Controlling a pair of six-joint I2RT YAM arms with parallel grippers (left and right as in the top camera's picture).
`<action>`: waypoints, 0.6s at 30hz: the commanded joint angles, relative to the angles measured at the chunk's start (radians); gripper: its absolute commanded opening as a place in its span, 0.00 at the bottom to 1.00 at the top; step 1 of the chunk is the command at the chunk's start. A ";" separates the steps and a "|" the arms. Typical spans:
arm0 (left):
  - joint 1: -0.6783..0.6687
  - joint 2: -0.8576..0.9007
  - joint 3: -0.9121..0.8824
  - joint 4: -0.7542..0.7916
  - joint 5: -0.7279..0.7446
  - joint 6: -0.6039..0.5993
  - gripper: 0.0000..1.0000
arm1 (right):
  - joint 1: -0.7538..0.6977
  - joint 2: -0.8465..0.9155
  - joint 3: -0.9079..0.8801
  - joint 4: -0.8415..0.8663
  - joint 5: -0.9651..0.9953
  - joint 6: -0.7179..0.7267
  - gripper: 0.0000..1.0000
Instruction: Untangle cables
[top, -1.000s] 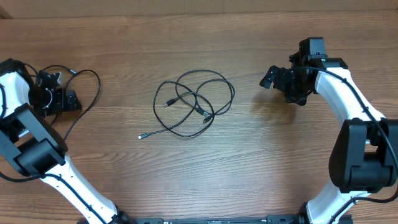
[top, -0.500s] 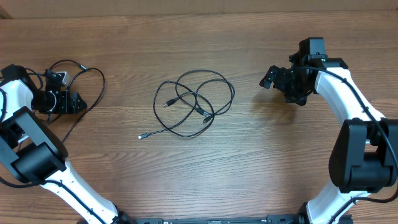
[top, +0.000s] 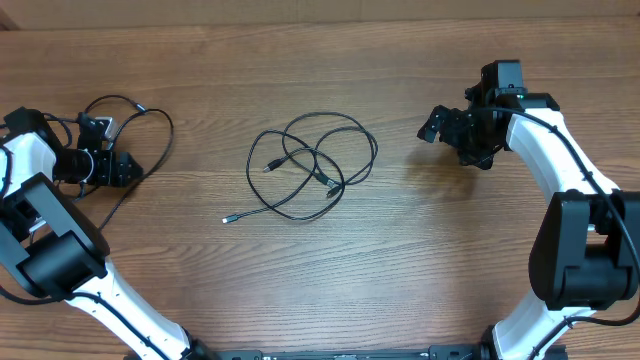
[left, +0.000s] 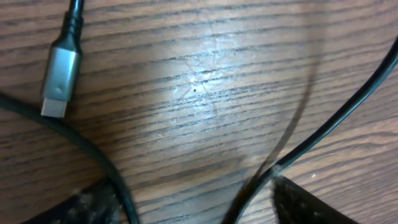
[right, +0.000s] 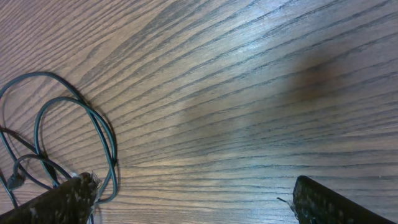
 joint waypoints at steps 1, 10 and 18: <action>-0.014 0.116 -0.126 0.003 -0.082 -0.017 0.64 | 0.000 -0.012 -0.008 0.002 -0.005 0.005 1.00; -0.014 0.116 -0.262 0.127 -0.128 -0.184 0.93 | 0.000 -0.012 -0.008 0.002 -0.005 0.005 1.00; -0.010 0.104 -0.163 0.100 -0.531 -0.446 0.94 | 0.000 -0.012 -0.008 0.002 -0.005 0.005 1.00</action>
